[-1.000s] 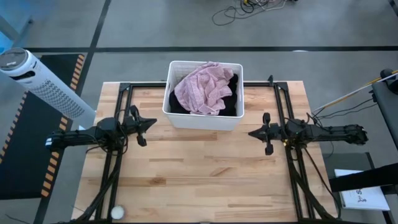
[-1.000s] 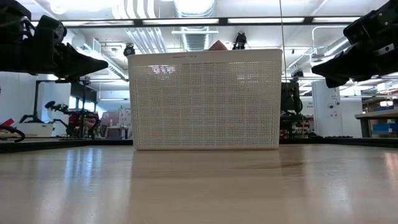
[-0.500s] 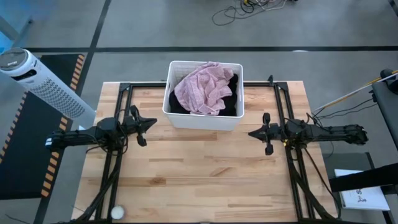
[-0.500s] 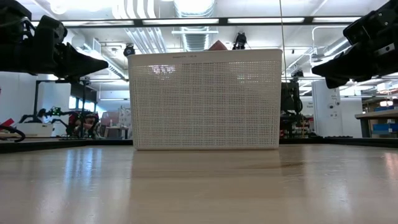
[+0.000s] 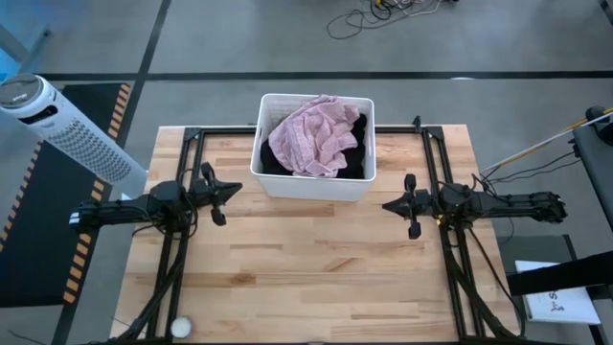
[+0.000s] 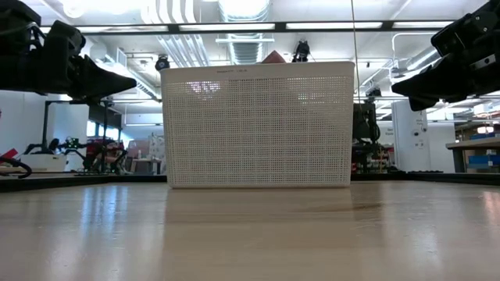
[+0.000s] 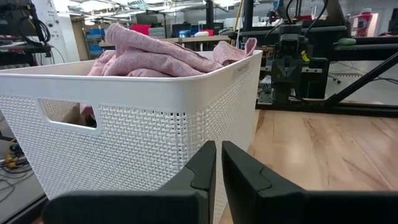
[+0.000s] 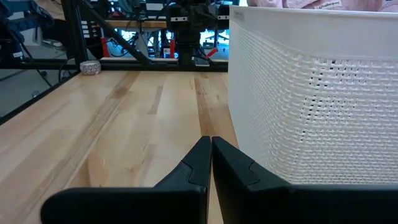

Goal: Sort clothes
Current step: Return to Home Position

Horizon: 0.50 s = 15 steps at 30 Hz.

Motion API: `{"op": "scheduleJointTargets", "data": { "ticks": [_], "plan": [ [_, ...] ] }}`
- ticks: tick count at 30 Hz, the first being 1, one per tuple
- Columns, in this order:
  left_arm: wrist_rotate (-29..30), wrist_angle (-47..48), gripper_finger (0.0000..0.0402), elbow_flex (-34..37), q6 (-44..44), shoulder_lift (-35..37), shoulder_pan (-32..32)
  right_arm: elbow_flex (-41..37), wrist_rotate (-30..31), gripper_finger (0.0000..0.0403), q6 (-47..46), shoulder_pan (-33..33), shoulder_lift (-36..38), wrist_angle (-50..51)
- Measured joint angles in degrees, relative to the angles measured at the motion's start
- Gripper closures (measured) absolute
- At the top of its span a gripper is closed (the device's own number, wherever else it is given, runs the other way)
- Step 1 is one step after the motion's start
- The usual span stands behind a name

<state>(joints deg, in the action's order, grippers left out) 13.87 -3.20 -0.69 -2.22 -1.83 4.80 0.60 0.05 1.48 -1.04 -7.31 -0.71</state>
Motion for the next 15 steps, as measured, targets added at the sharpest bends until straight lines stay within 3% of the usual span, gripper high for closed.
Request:
{"op": "scheduleJointTargets", "data": {
  "ticks": [15],
  "plan": [
    [0.07,0.11,0.0379,-0.09,0.00,-2.52,0.00,0.00,0.00,0.0403,0.01,0.01,0.00,0.00]
  ]
}}
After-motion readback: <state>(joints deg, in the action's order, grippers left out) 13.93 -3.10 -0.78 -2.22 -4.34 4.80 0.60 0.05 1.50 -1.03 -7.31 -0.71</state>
